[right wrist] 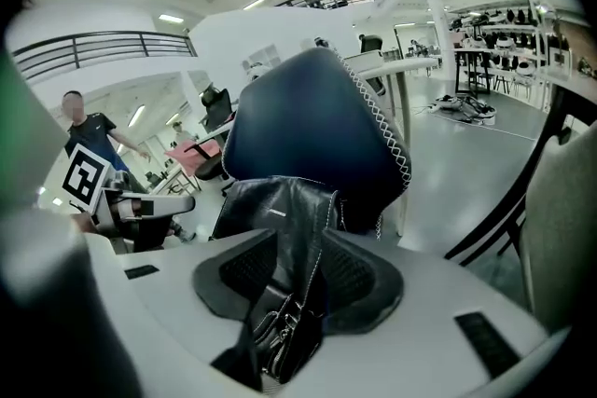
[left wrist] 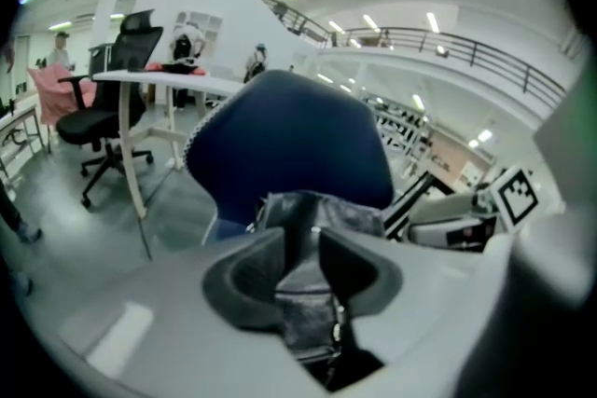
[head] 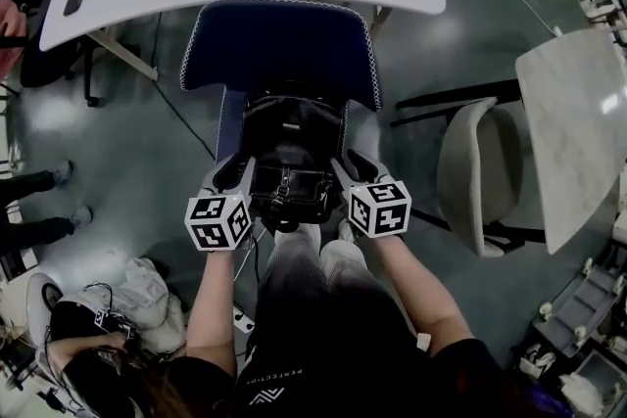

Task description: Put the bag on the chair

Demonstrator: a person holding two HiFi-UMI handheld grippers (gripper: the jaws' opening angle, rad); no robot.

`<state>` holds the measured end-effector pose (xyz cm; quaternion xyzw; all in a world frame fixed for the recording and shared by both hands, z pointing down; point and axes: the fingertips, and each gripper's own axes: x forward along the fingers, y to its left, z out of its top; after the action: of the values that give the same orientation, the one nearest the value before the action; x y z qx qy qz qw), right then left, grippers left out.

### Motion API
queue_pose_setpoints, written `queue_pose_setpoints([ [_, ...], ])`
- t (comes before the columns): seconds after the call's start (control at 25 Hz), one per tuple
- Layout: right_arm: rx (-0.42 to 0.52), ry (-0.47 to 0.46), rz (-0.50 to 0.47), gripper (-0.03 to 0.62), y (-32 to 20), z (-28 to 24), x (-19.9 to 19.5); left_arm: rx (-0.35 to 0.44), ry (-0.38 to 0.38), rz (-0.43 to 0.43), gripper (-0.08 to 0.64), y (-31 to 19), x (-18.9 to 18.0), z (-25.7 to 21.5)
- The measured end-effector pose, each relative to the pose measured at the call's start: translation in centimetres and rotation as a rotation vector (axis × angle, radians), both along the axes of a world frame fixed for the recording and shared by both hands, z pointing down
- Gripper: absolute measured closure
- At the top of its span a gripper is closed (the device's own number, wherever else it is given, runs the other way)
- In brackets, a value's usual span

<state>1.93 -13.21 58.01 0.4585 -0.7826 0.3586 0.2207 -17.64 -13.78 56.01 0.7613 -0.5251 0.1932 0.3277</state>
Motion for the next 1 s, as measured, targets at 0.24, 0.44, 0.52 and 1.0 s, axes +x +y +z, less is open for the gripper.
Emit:
queue_pose_setpoints([
  [0.24,0.016,-0.032,-0.029,0.535,1.3,-1.9,0.3,0.03,-0.007,-0.025,0.503,1.6,0.6,-2.2],
  [0.44,0.023,-0.038,-0.05,0.573,2.2,-3.0,0.3,0.037,-0.002,-0.045,0.534,2.9,1.2,-3.1],
  [0.52,0.028,-0.033,-0.058,0.587,2.4,-3.4,0.3,0.036,-0.001,-0.042,0.541,3.4,1.5,-3.4],
  [1.0,0.043,-0.022,-0.102,0.594,4.4,-5.5,0.7,0.039,-0.022,-0.056,0.549,6.4,1.9,-5.3],
])
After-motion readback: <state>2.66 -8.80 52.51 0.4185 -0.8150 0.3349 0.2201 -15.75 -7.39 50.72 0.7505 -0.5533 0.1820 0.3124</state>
